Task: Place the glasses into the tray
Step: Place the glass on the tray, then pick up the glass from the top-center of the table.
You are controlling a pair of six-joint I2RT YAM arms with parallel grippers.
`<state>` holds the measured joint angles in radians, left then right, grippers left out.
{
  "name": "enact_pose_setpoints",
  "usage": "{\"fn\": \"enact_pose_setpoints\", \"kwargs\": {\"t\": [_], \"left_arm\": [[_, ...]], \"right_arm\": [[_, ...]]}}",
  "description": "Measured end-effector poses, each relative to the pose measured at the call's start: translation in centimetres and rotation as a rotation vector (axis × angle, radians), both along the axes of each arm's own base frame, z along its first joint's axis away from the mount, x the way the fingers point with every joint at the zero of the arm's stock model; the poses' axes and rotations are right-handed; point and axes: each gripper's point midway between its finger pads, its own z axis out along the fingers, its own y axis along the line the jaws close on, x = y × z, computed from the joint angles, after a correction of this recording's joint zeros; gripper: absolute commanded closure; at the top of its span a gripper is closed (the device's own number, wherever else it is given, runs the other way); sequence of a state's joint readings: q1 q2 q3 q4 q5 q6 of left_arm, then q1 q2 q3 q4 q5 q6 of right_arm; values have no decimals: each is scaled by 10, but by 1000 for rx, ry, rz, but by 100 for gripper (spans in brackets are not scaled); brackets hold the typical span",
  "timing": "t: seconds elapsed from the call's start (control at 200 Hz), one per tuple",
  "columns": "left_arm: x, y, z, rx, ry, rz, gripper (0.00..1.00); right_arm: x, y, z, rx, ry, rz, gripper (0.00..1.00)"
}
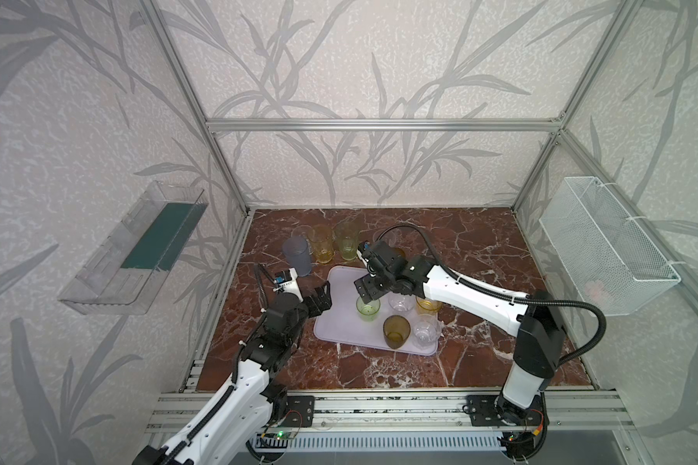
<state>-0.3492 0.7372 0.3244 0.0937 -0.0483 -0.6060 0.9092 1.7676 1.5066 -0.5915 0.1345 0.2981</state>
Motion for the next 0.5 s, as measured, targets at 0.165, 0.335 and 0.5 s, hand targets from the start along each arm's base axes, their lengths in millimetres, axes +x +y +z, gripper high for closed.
{"fn": "enact_pose_setpoints", "kwargs": {"t": [0.165, 0.335, 0.5], "left_arm": [[3, -6, -10, 1, 55, -22, 1], [9, -17, -2, -25, 74, -64, 1], [8, -26, -4, -51, 102, -102, 1]], "right_arm": [[0, -20, 8, 13, -25, -31, 8], [-6, -45, 22, 46, -57, -63, 6], [5, -77, 33, 106, -49, -162, 7]]}}
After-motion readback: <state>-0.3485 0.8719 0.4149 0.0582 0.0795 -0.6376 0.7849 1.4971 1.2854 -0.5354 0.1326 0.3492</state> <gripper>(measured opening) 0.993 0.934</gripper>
